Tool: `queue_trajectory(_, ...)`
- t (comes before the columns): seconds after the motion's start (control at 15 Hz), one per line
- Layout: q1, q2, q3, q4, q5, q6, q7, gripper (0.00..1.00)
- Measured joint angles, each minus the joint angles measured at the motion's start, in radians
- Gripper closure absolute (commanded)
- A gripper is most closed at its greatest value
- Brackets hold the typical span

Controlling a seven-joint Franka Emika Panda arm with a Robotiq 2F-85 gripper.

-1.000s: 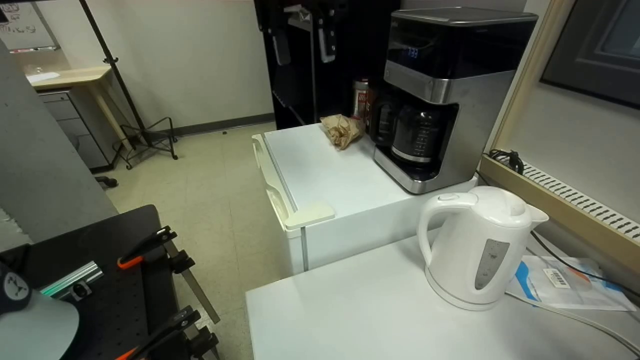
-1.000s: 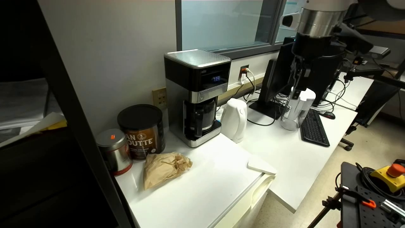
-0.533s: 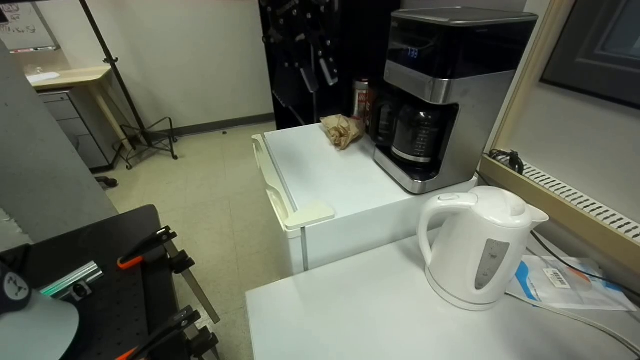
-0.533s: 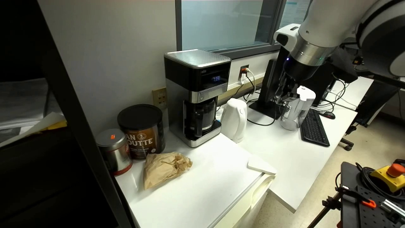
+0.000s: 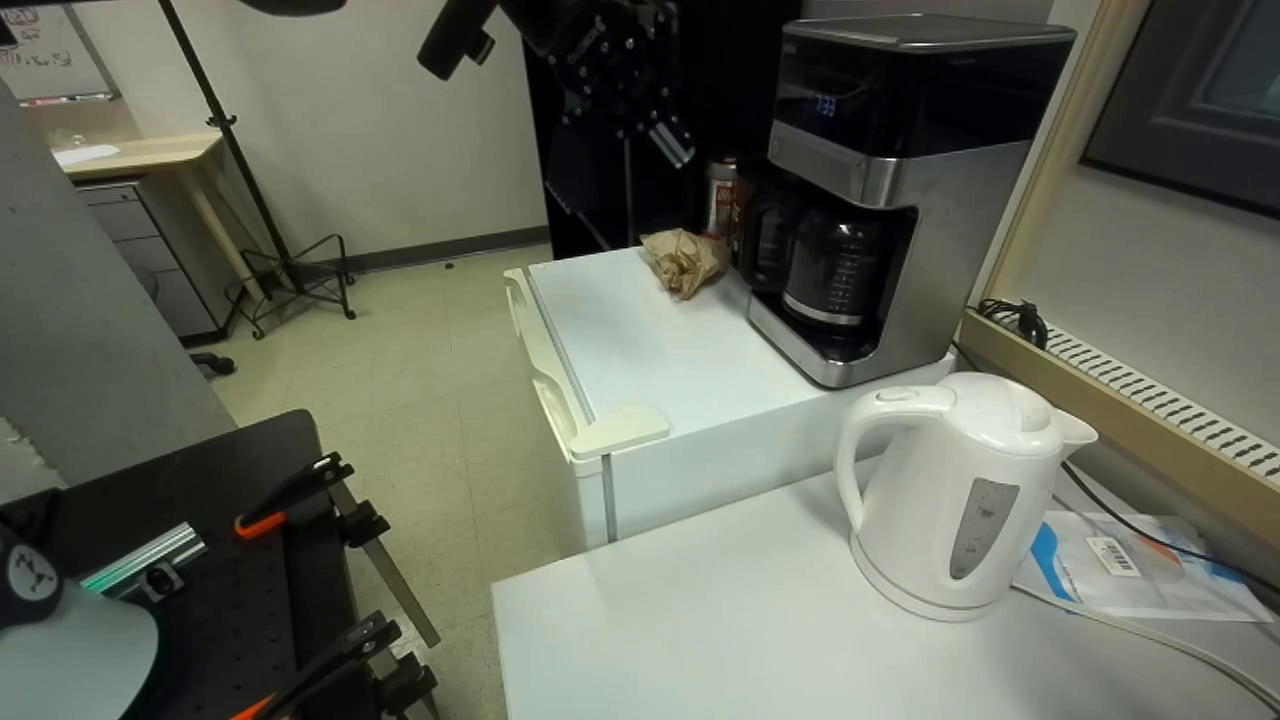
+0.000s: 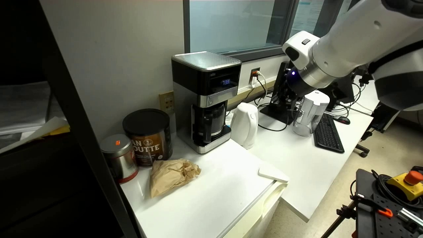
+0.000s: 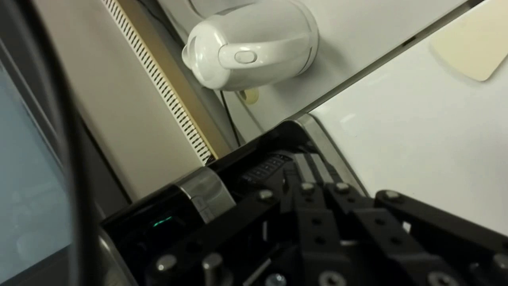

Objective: Press the round button on the far left of the coffee making machine

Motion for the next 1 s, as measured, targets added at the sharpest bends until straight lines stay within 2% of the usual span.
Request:
queue_trajectory(0.27, -0.004, 0.062, 0.001, 0.043, -0.275, 0.051, 0.223, 1.0)
queue_trajectory(0.47, -0.004, 0.12, 0.001, 0.093, -0.433, 0.061, 0.372, 1.0)
queue_trajectory(0.67, -0.001, 0.177, 0.003, 0.141, -0.533, 0.063, 0.478, 1.0)
queue_trajectory(1.0, 0.005, 0.264, 0.012, 0.207, -0.623, 0.065, 0.581, 1.0)
